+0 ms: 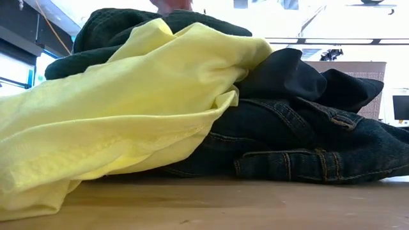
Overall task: Sort clothes
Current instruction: Put the pink underwear into the white laundry bin
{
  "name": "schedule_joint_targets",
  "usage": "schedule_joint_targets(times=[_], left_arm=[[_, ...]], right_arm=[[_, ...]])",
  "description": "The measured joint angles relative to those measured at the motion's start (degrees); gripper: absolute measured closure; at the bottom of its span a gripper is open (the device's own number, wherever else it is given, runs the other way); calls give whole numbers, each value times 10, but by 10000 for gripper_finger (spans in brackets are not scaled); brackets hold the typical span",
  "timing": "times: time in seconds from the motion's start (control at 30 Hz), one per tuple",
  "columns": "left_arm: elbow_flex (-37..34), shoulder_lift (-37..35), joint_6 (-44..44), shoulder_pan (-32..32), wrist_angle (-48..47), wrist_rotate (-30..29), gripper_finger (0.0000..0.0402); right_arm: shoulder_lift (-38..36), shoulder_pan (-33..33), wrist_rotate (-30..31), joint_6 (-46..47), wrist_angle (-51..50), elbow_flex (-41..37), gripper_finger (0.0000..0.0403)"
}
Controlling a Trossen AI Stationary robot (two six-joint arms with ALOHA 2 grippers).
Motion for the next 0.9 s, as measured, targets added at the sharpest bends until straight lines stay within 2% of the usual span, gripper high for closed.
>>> schedule_joint_targets(times=[0.07,0.17,0.27,0.37,0.53,0.57,0.7,0.9], left_arm=[[0,4,7,-7,9,-8,400],[0,13,12,-15,18,-9,400],[0,23,12,-22,24,-9,399],[0,31,12,-25,23,-9,394],[0,33,2,-25,21,-9,364],[0,30,2,-25,17,-9,355],[-1,10,1,-24,-26,-24,313],[-1,-38,-40,-24,-124,-139,277]], right_arm=[[20,-4,-36,14,40,0,123],[40,-4,-40,22,83,0,127],[48,-4,-34,23,120,0,153],[49,-4,-34,24,131,0,214],[49,-4,-32,35,112,0,369],[49,-4,-31,39,103,0,383],[47,-3,15,78,48,0,377],[16,2,122,93,-37,0,393]])
